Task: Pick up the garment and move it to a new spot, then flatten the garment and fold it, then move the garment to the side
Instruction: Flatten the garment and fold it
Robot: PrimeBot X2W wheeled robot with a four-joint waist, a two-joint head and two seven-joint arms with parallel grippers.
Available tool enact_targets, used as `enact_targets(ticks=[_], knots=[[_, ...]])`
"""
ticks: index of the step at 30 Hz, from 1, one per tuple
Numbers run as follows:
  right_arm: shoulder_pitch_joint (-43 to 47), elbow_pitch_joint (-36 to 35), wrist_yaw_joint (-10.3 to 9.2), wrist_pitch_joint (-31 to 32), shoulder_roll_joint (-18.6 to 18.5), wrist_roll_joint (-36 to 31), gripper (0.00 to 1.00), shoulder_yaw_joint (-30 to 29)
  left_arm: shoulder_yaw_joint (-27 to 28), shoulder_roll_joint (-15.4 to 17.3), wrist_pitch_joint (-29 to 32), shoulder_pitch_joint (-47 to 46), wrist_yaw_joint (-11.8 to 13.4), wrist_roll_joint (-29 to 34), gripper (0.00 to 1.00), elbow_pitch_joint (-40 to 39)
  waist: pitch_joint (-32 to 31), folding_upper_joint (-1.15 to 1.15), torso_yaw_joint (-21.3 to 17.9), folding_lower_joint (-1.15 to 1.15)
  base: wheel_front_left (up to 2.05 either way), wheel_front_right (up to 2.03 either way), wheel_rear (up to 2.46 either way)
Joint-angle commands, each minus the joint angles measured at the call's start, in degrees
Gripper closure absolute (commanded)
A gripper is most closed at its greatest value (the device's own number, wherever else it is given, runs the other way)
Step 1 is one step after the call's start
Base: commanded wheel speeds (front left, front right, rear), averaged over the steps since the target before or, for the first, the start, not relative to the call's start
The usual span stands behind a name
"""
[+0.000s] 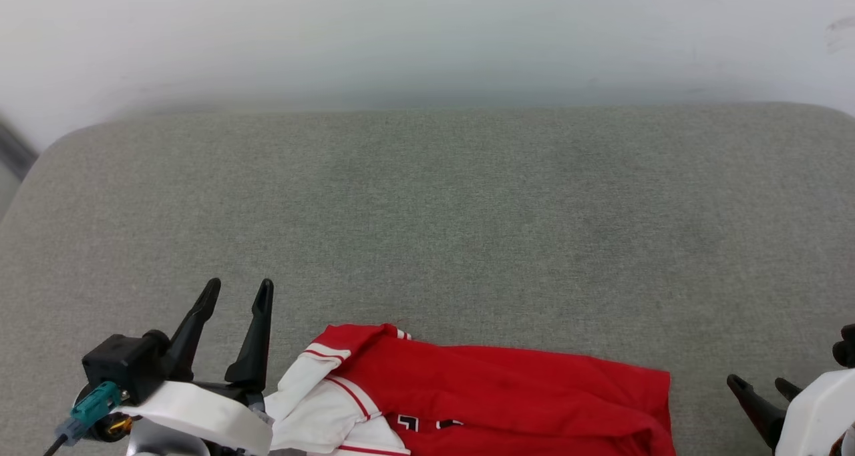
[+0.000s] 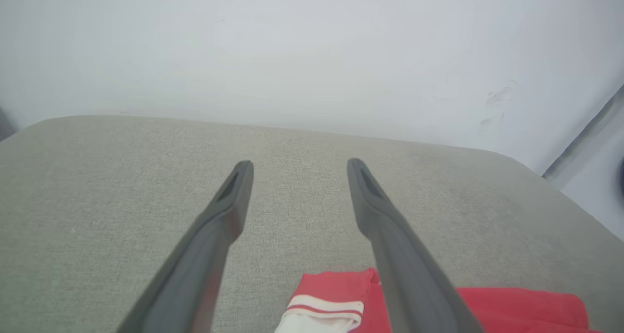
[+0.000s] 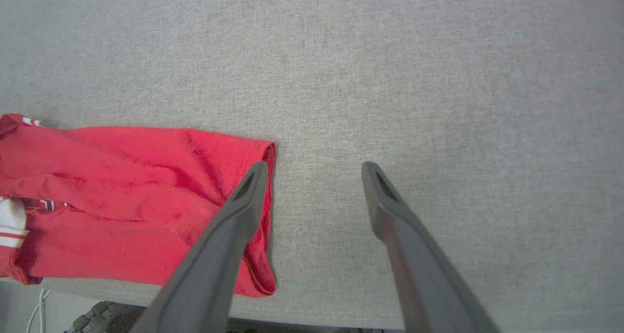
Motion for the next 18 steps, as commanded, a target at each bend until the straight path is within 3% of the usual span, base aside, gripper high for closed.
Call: enact_targets(ticks=[1,10,18], knots=[[0.7,-0.5,-0.02,0.9,0.3,0.0,0.0,-0.4,-0.4,0.0,-0.6,-1.2,0.4,1.9,0.0,-0.1,0.4,-0.01,0.7,0.01,0.0,0.0,0.0],[2.1,1.7,-0.02,4.7,3.3,-0.1,0.0,0.9,-0.7,-3.1,-1.7,-2.6,1.5,11.5,0.0,-0.8,3.3,-0.01,3.6,0.01,0.0,0.0,0.0],[1.0,9.8,-0.02,4.1,5.0,2.3,0.0,4.6,1.7,-6.1,-1.7,-2.0,-0.4,15.2,0.0,-2.1,6.0,-0.01,5.1,0.01,0.0,0.0,0.0]])
